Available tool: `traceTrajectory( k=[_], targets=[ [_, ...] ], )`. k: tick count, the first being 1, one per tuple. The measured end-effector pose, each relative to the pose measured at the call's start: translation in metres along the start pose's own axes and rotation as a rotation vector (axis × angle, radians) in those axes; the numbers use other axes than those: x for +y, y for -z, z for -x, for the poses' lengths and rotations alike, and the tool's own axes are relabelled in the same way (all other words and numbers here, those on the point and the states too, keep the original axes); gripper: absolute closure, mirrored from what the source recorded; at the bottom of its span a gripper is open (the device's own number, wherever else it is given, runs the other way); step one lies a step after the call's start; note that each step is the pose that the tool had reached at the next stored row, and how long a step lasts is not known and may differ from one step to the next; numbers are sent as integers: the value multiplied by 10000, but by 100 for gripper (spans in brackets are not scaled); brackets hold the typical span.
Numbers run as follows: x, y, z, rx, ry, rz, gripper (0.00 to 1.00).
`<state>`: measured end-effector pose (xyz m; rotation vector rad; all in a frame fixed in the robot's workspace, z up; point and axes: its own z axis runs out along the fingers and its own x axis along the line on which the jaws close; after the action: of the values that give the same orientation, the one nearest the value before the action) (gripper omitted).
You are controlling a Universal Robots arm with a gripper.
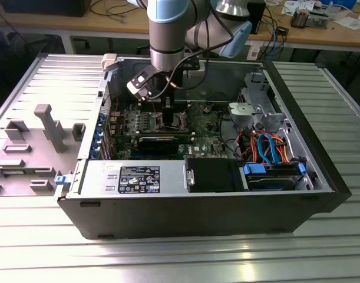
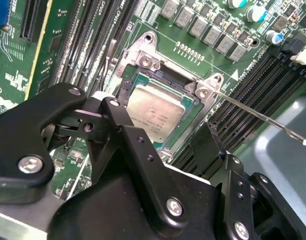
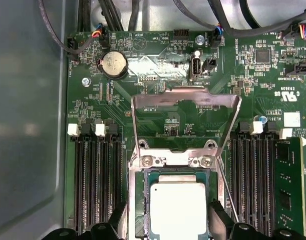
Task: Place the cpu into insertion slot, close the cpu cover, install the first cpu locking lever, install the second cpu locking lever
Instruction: 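Place the cpu into insertion slot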
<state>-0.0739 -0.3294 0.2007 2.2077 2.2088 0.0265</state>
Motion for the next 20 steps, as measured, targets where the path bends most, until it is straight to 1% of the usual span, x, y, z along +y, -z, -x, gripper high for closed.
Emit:
traceTrajectory(
  k=[5, 6, 7, 9, 10, 15, 18, 20],
  targets=[
    [-3, 0, 1, -2, -27, 0, 25],
    [-2, 0, 1, -23, -27, 1, 25],
    [3, 0, 1, -101, -25, 0, 25],
    [7, 0, 0, -320, -20, 1, 25],
    [7, 0, 1, -354, -17, 0, 25],
    [8, 37, 0, -373, -18, 1, 25],
    [9, 78, 1, -387, -18, -2, 25],
    [9, 94, -7, -376, -19, 0, 25]
  ],
)
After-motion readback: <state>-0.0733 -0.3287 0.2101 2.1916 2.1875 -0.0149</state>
